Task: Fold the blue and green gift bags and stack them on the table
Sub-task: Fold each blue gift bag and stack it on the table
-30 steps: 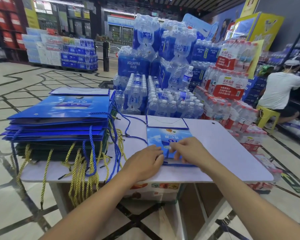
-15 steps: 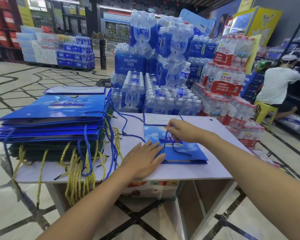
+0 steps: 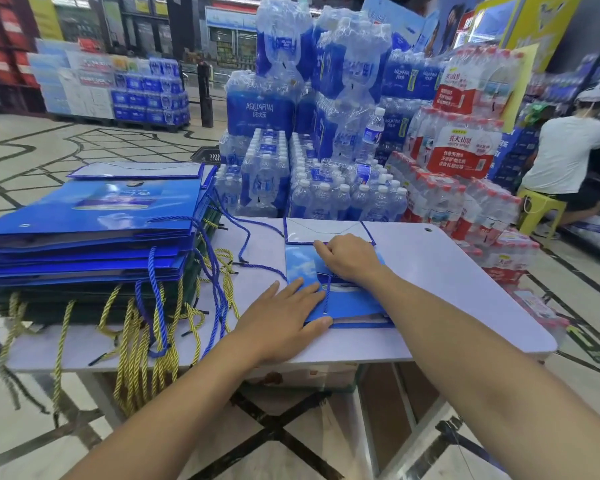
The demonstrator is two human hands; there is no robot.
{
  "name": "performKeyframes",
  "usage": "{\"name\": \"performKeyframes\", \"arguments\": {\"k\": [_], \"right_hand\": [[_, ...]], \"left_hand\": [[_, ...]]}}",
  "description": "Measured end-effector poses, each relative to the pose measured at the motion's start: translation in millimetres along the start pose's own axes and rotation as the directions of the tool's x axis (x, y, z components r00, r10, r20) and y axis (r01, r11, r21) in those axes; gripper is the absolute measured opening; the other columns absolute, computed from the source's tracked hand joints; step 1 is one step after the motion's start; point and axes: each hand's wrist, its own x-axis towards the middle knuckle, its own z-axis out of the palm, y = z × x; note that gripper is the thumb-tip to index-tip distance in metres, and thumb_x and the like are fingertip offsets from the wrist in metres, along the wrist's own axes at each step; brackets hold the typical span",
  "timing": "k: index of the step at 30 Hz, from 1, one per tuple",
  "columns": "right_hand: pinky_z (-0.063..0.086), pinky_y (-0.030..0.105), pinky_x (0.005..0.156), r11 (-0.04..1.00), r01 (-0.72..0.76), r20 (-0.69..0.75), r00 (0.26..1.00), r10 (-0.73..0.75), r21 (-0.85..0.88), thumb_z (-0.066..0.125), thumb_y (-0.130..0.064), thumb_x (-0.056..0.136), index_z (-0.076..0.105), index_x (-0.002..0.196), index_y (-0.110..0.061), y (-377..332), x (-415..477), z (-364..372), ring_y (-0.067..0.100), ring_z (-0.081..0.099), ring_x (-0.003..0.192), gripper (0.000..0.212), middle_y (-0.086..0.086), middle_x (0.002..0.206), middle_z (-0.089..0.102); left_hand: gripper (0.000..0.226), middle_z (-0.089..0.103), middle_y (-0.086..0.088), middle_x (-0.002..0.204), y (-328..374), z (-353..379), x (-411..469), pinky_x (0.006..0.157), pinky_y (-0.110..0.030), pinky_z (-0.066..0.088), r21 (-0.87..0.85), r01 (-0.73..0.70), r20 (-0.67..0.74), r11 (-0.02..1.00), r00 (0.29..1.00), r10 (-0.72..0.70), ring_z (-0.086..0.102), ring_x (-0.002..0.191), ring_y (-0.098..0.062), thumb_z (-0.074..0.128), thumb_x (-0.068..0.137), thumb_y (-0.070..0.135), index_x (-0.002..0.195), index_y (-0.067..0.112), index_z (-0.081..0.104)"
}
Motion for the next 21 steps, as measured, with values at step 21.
{"name": "performKeyframes", "arguments": {"k": [21], "right_hand": [[0.04,0.021,0.076,0.914,0.403,0.282,0.873,-0.397,0.041,0.048,-0.074,0.092,0.061,0.128,-0.04,6,-95,-66,-0.004,0.052,0.093,0.052,-0.021,0.114,0.058]], "left_hand": [[0.05,0.066,0.007,0.109,-14,-26,12,0.083,-0.045,0.051,-0.125,-0.069,-0.15,0.99,0.987,0.05,0.061,0.099,-0.017,0.03,0.1,0.065,0.112,0.031,0.065]]}}
